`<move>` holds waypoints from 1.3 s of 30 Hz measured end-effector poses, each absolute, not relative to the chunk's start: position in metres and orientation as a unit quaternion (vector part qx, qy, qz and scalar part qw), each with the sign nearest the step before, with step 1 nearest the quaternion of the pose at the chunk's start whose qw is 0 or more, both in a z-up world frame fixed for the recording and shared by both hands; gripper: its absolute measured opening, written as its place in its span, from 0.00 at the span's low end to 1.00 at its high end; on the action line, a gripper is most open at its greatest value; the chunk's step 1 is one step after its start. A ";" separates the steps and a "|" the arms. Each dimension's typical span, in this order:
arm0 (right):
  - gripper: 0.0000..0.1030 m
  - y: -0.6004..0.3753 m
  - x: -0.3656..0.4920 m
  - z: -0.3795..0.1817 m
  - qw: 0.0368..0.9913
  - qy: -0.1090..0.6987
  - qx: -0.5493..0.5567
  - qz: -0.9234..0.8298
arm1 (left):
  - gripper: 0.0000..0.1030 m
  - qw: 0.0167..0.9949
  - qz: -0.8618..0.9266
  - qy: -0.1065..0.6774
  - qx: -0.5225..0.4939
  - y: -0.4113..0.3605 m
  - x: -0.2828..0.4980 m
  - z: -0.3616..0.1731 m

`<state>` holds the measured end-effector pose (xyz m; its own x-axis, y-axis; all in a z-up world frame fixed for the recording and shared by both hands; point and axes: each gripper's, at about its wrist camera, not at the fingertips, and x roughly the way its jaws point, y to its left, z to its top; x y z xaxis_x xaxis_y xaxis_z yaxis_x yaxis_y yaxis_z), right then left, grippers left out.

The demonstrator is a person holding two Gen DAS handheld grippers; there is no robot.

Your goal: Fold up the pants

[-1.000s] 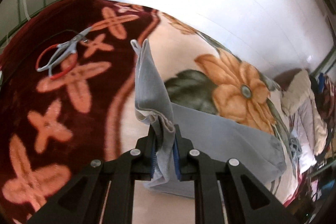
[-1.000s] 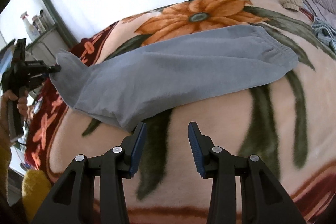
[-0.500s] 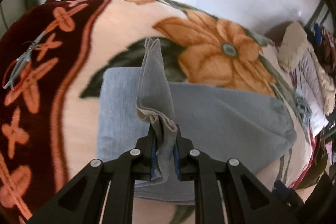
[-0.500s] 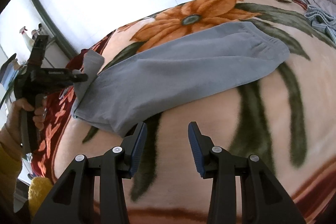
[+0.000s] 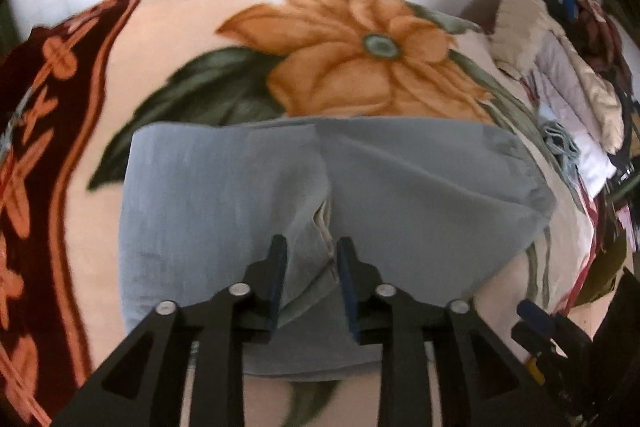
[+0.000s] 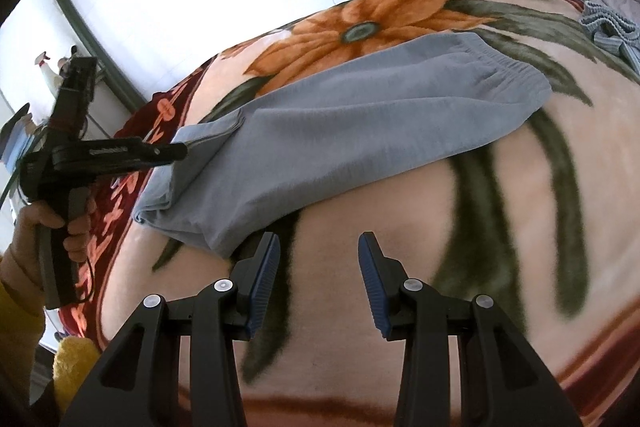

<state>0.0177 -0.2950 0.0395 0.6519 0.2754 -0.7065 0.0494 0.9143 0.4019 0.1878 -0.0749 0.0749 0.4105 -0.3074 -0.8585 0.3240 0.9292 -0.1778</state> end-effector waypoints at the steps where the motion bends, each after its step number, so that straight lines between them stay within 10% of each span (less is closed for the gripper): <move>1: 0.41 -0.295 0.017 0.040 0.888 0.412 0.195 0.064 | 0.33 0.843 -0.191 0.503 0.006 -0.073 0.187 0.079; 26: 0.41 -0.327 0.028 0.053 0.892 0.401 0.207 -0.006 | 0.44 0.847 -0.101 0.522 0.008 -0.056 0.189 0.038; 39: 0.52 -0.431 0.068 0.029 0.831 0.385 0.391 -0.093 | 0.55 0.846 -0.110 0.521 0.014 -0.062 0.168 0.030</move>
<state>0.0683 -0.4308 0.0289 0.6870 0.1469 -0.7116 0.4547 0.6770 0.5787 0.1683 -0.0624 0.0298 0.4330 -0.1705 -0.8851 0.2005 0.9756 -0.0898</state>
